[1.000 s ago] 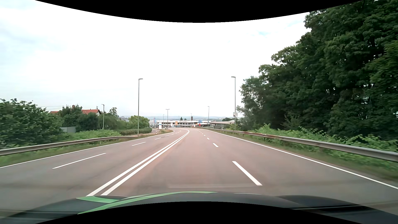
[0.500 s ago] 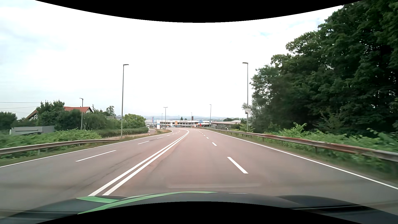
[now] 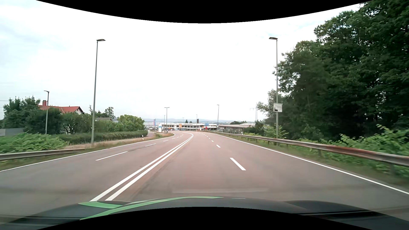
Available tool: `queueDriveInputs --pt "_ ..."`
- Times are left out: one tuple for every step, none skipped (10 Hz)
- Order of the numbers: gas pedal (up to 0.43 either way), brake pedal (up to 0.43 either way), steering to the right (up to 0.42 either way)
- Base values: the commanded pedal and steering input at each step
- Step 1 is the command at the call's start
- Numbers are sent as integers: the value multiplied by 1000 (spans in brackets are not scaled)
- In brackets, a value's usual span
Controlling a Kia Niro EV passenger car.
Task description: Follow the waypoints while adhering to traffic rules and regulations
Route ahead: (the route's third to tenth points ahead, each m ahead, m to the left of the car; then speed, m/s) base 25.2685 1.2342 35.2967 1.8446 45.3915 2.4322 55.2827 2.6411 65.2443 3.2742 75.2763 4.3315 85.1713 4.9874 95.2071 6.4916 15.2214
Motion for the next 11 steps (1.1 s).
queueDriveInputs --pt "0 73 -3" --pt "0 85 -4" --pt "0 98 -4" --pt "0 98 -4" --pt "0 98 -4" --pt "0 104 -4" --pt "0 110 -4" --pt "0 116 -4" --pt "0 122 -4" --pt "0 128 -3" --pt "0 128 -3"
